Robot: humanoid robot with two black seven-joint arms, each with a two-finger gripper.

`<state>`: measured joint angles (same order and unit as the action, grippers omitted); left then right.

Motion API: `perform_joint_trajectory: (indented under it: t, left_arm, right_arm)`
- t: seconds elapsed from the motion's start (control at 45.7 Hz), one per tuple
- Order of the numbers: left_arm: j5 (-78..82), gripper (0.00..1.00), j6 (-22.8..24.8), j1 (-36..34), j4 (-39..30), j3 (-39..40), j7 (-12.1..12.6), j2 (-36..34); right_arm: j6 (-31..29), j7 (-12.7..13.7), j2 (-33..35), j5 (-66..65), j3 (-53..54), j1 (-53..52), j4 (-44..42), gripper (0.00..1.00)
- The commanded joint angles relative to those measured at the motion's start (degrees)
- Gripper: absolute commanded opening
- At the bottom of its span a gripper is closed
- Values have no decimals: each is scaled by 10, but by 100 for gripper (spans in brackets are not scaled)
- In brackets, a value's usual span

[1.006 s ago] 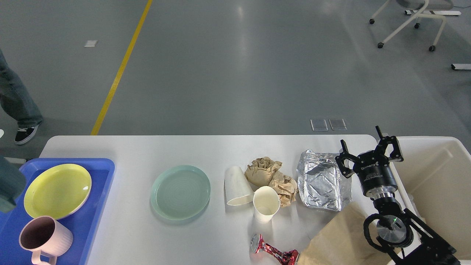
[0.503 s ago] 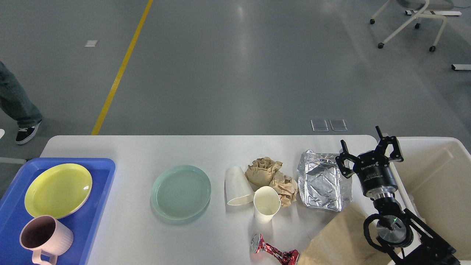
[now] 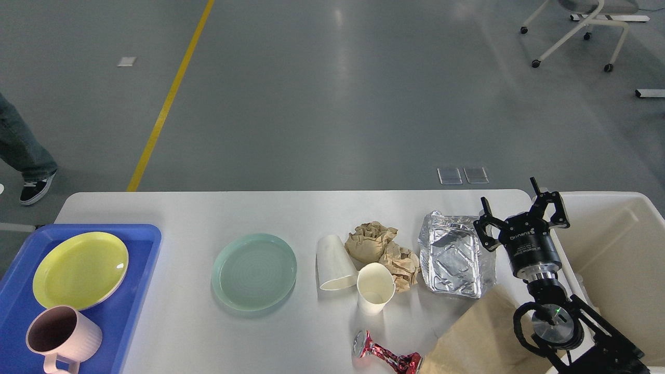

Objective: Tidy desktop

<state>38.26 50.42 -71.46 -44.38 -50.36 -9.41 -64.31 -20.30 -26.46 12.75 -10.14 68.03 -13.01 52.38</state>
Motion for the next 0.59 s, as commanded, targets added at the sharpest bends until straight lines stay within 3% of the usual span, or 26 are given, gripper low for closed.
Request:
perform_joint_trajectory:
  t: [0.0,0.153,0.394,0.569]
  left_arm:
    - [-11,2,-4,18,33,2,-1,30]
    - [-23,2,-19,44,58,1,1,46]
    - [-15,2,-89,86,61,7,-6,55]
    - [-14,2,-108,99,61,7,-49,56]
  right_arm:
    - [0,0,0,-1,0,0,0,100]
    - [0,0,0,-1,0,0,0,100]
    - [0,0,0,-1,0,-1,0,100]
    - [0,0,0,-1,0,0,0,100]
